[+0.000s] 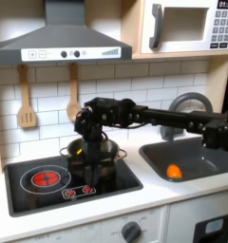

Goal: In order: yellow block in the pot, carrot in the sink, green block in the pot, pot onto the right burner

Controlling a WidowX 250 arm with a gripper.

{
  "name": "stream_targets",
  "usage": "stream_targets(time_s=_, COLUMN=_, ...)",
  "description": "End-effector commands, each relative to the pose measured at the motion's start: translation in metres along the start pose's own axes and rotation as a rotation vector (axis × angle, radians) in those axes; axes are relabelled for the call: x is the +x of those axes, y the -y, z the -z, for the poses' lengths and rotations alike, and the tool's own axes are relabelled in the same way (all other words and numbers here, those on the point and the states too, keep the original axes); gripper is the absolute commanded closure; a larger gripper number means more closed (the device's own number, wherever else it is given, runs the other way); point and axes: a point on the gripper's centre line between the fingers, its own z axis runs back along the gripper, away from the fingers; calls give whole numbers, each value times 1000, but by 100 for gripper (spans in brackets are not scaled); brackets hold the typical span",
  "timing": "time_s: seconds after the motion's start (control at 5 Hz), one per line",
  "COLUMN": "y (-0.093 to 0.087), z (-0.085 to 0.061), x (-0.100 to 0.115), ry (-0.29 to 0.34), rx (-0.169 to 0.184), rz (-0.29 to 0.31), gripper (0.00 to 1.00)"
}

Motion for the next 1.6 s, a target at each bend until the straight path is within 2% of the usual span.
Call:
stream_targets(time_s=0.0, y=-1, z=4, x=-1, ry=-7, rx=3, rz=1, gripper=100)
stream_targets(time_s=1.0, y=-4, z=17, x=-5, ry=-40, rx=-5, rz=-8, gripper=100)
stream_targets(time_s=1.4, y=0, z=10, x=-1, ry=-21, rx=2, rz=9, gripper=100)
